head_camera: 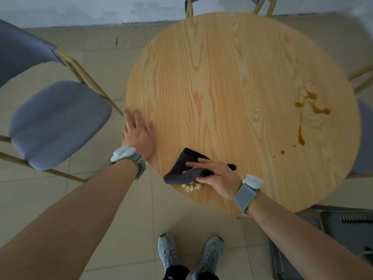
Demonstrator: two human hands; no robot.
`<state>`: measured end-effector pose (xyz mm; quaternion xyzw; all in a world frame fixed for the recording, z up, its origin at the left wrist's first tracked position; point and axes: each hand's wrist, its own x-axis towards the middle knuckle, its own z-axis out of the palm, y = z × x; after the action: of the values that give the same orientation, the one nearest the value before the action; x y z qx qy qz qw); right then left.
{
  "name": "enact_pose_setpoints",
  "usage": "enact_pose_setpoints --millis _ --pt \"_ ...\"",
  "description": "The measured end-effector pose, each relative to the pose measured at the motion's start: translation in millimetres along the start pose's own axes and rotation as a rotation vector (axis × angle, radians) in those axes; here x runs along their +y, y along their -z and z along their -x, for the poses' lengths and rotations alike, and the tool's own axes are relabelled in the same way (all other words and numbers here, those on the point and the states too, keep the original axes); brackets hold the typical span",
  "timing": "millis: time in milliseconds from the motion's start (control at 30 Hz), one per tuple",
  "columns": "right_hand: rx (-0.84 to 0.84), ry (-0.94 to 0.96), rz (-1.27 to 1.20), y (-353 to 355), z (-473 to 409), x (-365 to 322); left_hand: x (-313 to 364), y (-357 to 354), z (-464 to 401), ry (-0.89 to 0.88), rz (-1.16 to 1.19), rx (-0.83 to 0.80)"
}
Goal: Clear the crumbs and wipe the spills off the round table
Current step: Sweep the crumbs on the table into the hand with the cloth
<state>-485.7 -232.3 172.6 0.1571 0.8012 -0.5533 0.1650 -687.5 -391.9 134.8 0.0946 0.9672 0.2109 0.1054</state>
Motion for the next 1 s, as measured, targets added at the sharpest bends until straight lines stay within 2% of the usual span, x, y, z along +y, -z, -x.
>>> enact_pose_setpoints --millis 133,300,400,500,633,767,900,1000 --pt "0.017 -0.060 -0.296 12 -3 -9 -1 1 0 0.011 -0.012 -0.012" --pt "0.285 -0.126 -0.629 47 -19 -11 -1 2 -2 0.002 -0.046 -0.046" --pt "0.389 -0.144 -0.850 75 -30 -17 -1 4 -4 0.004 -0.079 -0.078" --pt "0.475 -0.121 -0.934 109 -37 -19 4 5 -4 0.006 -0.122 -0.079" --pt "0.622 -0.074 -0.901 157 -45 -18 4 7 -3 0.018 -0.156 -0.088" --pt "0.724 -0.019 -0.704 203 -52 -10 5 7 -4 0.019 -0.167 -0.089" --pt "0.701 -0.067 -0.461 220 -61 9 7 8 -3 0.015 -0.169 -0.088" --pt "0.595 -0.151 -0.325 206 -65 28 7 9 -3 0.021 -0.171 -0.084"
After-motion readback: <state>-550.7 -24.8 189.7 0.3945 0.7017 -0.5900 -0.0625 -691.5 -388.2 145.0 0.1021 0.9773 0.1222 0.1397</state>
